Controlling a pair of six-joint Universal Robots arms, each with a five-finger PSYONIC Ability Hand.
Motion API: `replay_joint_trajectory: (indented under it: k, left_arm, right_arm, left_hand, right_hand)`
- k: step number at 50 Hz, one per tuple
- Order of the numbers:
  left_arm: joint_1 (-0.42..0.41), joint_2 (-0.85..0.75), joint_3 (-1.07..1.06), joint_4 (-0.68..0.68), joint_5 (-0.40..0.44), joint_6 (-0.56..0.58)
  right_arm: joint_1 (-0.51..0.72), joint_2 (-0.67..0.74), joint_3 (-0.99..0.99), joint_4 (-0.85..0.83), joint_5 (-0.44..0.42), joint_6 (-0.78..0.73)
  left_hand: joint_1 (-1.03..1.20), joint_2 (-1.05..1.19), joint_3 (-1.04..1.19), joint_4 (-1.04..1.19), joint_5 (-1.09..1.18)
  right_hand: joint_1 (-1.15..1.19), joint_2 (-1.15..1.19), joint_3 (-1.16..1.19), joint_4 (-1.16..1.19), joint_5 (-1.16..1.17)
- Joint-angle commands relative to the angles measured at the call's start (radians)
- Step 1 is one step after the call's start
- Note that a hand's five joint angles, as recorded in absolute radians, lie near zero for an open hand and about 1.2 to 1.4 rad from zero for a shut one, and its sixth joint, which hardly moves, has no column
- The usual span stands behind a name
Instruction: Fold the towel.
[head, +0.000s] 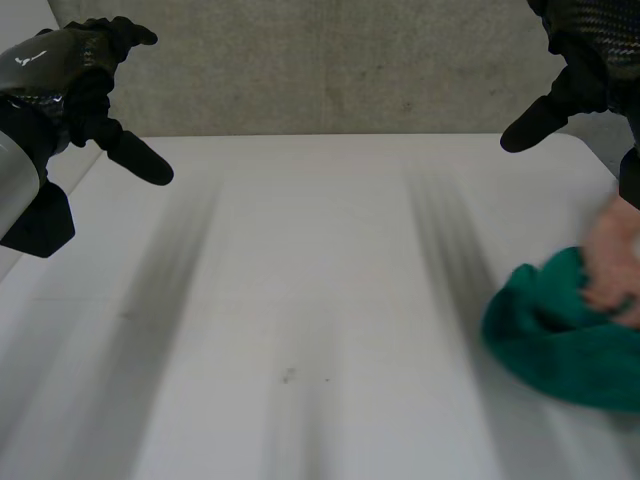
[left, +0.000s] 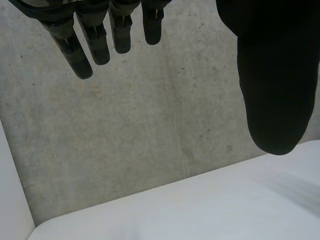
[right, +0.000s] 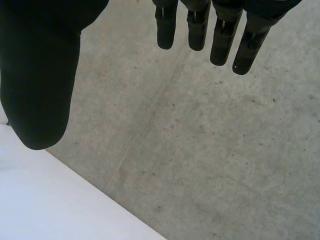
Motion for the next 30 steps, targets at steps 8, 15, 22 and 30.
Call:
replay_joint_trajectory:
  k: [8, 15, 22, 30]
  left_arm:
    - [-0.009, 0.006, -0.009, 0.0, 0.002, 0.0]
    - [-0.012, 0.008, -0.01, 0.0, 0.004, 0.0]
    - [-0.017, 0.006, -0.013, 0.002, 0.005, 0.002]
    - [-0.026, -0.015, -0.055, 0.061, 0.004, 0.044]
  right_arm:
    - [0.004, -0.029, 0.002, 0.001, -0.032, 0.0]
    - [0.005, -0.029, 0.004, 0.001, -0.035, -0.001]
    - [0.005, -0.029, 0.004, 0.001, -0.037, -0.009]
    - [0.011, 0.0, 0.014, -0.007, -0.061, -0.05]
  left_hand:
    - [0.016, -0.027, -0.034, -0.03, -0.042]
    - [0.016, -0.027, -0.034, -0.03, -0.042]
    - [0.016, -0.027, -0.034, -0.03, -0.042]
    - [0.016, -0.027, -0.034, -0.03, -0.042]
  right_hand:
    - [-0.017, -0.051, -0.038, -0.058, -0.053]
    - [-0.017, -0.051, -0.038, -0.058, -0.053]
    - [-0.017, -0.051, -0.038, -0.058, -0.053]
    - [-0.017, -0.051, -0.038, -0.058, -0.053]
